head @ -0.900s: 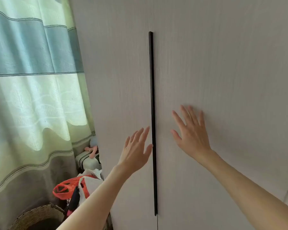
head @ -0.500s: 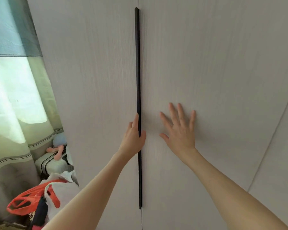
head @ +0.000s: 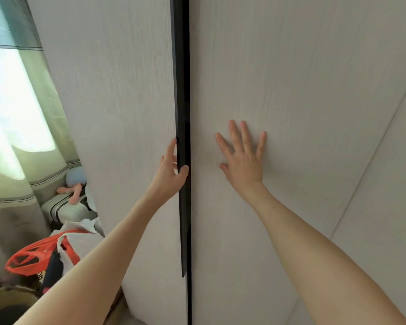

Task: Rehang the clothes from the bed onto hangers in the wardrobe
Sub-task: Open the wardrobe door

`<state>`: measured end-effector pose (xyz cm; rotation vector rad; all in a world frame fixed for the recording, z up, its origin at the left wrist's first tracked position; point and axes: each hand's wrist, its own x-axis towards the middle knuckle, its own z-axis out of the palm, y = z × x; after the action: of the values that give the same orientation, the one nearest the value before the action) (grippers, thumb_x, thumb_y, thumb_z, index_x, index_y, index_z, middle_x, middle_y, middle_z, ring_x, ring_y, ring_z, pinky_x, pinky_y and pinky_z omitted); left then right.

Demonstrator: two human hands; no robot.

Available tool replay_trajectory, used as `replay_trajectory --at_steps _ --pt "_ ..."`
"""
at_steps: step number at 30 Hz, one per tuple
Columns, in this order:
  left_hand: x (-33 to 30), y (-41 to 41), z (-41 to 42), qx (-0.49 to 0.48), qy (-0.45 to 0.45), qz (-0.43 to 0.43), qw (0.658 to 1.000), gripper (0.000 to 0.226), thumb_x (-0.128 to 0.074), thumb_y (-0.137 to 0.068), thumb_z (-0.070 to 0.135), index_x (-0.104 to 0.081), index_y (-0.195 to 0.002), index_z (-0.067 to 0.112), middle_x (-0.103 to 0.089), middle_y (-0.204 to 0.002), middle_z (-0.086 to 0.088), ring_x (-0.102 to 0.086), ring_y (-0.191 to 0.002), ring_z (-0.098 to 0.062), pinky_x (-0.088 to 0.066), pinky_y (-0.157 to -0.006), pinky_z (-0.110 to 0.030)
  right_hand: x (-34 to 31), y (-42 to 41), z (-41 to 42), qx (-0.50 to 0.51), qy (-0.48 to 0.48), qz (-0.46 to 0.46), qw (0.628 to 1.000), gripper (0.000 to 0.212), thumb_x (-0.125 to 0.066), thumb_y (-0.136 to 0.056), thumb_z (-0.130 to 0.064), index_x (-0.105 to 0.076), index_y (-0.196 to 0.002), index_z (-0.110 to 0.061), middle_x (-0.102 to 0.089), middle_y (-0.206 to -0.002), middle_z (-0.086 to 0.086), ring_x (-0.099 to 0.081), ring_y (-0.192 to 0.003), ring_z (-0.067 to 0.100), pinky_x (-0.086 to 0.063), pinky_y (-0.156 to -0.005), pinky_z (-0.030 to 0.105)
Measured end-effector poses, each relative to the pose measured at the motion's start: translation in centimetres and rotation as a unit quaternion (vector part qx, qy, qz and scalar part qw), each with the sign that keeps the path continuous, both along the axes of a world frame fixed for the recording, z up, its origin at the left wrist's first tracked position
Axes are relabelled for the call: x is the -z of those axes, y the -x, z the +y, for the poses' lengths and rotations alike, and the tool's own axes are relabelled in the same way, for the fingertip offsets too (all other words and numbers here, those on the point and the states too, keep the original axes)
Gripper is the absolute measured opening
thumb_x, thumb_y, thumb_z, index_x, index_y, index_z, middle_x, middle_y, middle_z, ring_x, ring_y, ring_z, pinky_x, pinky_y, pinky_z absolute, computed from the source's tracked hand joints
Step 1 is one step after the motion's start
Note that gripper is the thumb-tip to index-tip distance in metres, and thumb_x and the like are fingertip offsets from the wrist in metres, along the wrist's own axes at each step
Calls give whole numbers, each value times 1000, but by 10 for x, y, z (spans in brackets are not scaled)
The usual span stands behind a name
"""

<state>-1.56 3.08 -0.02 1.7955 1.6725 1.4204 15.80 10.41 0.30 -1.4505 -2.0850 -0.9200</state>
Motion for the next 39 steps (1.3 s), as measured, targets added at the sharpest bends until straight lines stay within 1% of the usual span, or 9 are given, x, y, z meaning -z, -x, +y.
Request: replay_trajectory --at_steps 4,8,13,17,21,25,29,34,39 --pt "7 9 -35 -34 -31 5 999 65 -48 -95 16 -10 -145 34 -41 -116 1 -50 -92 -3 -38 -66 -7 -1 4 -13 -24 53 10 998 77 -56 -86 -47 -17 -148 -25 3 -157 10 7 -144 31 8 -107 63" --pt "12 24 -73 -74 -56 15 996 62 -47 -95 16 -15 -144 34 -45 -106 -1 -51 -91 2 -42 -78 -19 6 23 -36 -175 145 68 971 64 -44 -96 -33 -12 -149 -16 -3 -157 10 -2 -144 27 -8 -114 57" --pt "13 55 -113 -67 -61 -5 996 55 -47 -96 16 -21 -136 43 -52 -101 -6 -59 -97 -16 -54 -84 -42 17 80 -91 -406 240 100 876 58 -36 -100 -25 -7 -149 -15 -6 -157 1 -10 -144 15 -19 -116 34" --pt "14 77 -139 -49 -70 -17 996 53 -45 -97 11 -23 -139 36 -55 -103 -22 -61 -97 -25 -56 -78 -32 22 121 -129 -470 320 183 802 61 -37 -99 -21 -1 -149 -21 -5 -157 -3 -23 -140 15 -23 -106 22" --pt "18 101 -163 -74 -95 2 993 51 -44 -97 11 -23 -138 32 -58 -101 -11 -61 -92 -9 -52 -72 -16 25 141 -151 -521 352 233 742 61 -41 -98 -12 -8 -149 -18 -12 -156 -2 -14 -142 11 -14 -111 21" --pt "21 134 -193 -87 -101 2 991 52 -47 -93 21 -24 -138 35 -60 -104 -4 -61 -97 -15 -54 -83 -33 35 175 -167 -564 277 209 750 63 -47 -94 -6 -14 -147 -11 -16 -155 4 -9 -141 8 -10 -113 22" --pt "22 174 -229 -105 -117 -20 987 47 -49 -89 31 -31 -133 37 -61 -105 1 -61 -100 -16 -53 -86 -38 42 227 -182 -590 195 175 763 63 -52 -91 -7 -19 -145 -9 -15 -153 3 -7 -141 9 -3 -112 10" --pt "28 230 -266 -123 -120 -113 979 50 -46 -89 14 -36 -136 26 -64 -114 -2 -61 -108 -18 -51 -91 -38 39 296 -202 -609 200 108 760 67 -51 -92 -5 -14 -147 -12 -4 -153 -2 0 -141 6 0 -110 7" --pt "25 286 -279 -129 -91 -222 962 47 -43 -96 4 -37 -140 20 -64 -114 14 -58 -112 -9 -50 -89 -23 40 364 -219 -600 197 78 771 71 -54 -91 -5 -12 -148 -12 -7 -157 8 -3 -144 18 -11 -117 29"
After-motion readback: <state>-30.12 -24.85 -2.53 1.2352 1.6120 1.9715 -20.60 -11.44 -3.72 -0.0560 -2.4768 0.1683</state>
